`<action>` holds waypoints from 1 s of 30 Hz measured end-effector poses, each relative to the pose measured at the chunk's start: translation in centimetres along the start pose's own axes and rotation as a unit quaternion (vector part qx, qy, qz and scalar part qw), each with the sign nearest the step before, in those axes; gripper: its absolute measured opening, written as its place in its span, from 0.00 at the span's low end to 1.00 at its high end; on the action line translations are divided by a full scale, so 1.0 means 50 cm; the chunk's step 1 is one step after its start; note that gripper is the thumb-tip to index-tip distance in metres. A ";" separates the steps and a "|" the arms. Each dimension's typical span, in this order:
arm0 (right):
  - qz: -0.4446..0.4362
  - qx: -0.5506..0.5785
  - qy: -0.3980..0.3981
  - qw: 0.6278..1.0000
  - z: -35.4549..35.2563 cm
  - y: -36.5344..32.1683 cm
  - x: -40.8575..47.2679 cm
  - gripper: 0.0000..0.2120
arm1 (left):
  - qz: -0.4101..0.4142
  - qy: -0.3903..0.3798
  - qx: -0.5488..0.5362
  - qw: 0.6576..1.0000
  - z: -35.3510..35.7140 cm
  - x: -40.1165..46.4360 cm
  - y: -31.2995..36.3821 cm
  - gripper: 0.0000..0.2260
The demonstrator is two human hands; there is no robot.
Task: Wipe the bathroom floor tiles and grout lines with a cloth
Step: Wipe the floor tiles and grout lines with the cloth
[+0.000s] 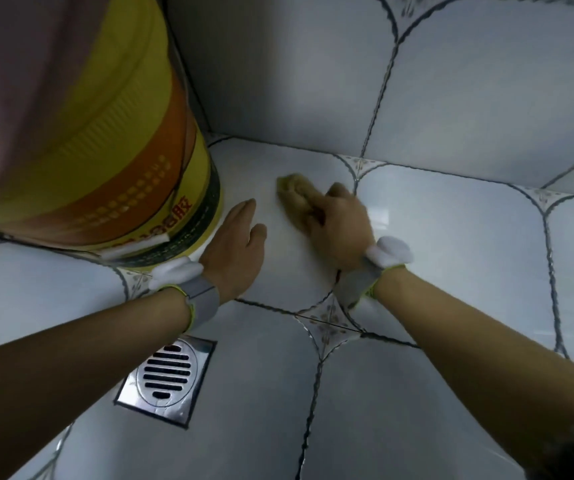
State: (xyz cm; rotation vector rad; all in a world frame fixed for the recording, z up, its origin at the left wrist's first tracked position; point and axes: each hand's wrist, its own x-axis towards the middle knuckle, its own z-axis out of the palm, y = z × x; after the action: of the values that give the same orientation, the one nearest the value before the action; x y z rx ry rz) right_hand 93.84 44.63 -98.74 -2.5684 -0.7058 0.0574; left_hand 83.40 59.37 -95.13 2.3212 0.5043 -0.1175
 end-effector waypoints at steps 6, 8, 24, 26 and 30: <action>-0.262 0.070 -0.144 0.952 0.054 -0.085 -0.099 0.13 | 0.023 0.029 -0.024 0.999 -0.021 -0.013 -0.027 0.21; -0.206 0.055 -0.065 0.975 0.056 -0.073 -0.014 0.14 | 0.023 0.032 -0.023 0.999 -0.025 -0.013 -0.032 0.21; -0.350 0.006 -0.299 0.888 -0.064 0.020 -0.200 0.12 | 0.063 0.007 -0.021 0.998 0.004 0.004 0.016 0.21; -0.297 -0.028 -0.256 0.920 -0.099 0.083 -0.143 0.12 | 0.076 -0.007 -0.003 0.997 0.023 0.005 0.029 0.22; -0.073 -0.107 -0.086 0.988 -0.148 0.172 0.044 0.12 | 0.094 -0.022 0.023 0.995 0.052 -0.005 0.078 0.22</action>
State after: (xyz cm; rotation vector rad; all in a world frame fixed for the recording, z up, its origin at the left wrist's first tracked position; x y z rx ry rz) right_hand 100.97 36.02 -95.90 -2.7293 -1.0129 0.1667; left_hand 84.84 54.99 -94.37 2.3928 0.2622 -0.0922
